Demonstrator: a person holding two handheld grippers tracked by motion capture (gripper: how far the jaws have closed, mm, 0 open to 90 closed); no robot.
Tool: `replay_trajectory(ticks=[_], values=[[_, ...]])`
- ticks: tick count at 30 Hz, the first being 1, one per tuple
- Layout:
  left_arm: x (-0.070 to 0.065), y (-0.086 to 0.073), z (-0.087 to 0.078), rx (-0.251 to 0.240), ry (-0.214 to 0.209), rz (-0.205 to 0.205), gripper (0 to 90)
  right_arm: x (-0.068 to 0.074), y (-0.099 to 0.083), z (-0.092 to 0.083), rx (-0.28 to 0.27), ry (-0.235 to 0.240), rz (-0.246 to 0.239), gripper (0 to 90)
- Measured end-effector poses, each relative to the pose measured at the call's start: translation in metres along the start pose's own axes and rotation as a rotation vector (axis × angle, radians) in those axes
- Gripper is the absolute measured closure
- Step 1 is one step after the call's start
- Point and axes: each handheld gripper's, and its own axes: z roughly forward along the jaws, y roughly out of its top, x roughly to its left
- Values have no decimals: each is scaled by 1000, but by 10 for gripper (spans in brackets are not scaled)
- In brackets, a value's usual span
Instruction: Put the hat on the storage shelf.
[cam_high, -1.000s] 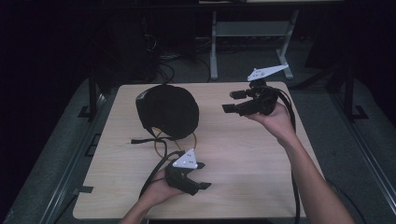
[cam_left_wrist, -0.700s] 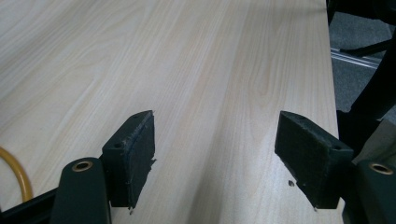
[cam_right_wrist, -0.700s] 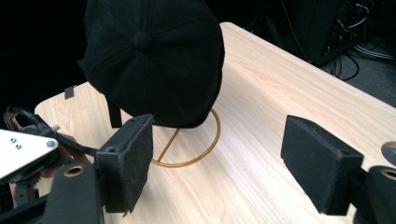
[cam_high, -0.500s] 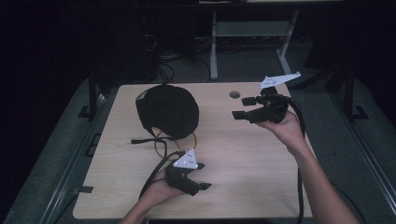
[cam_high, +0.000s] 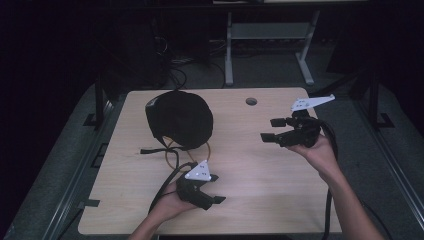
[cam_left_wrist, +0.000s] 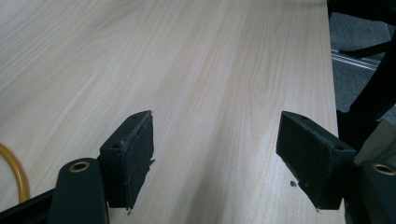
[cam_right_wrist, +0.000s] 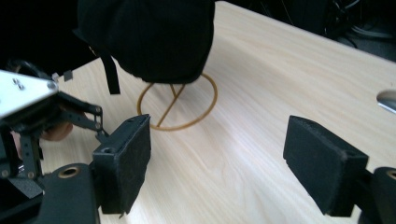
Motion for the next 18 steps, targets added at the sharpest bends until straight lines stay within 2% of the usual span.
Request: replay_trajectory(ticks=[8,18], values=[[0,-1,0,-4,9,-6,265,-7,-25,-6,-15,10,49,220],[1,-2,0,-3,14,-13,250,-11,-58,-9,-1,-6,89,204]])
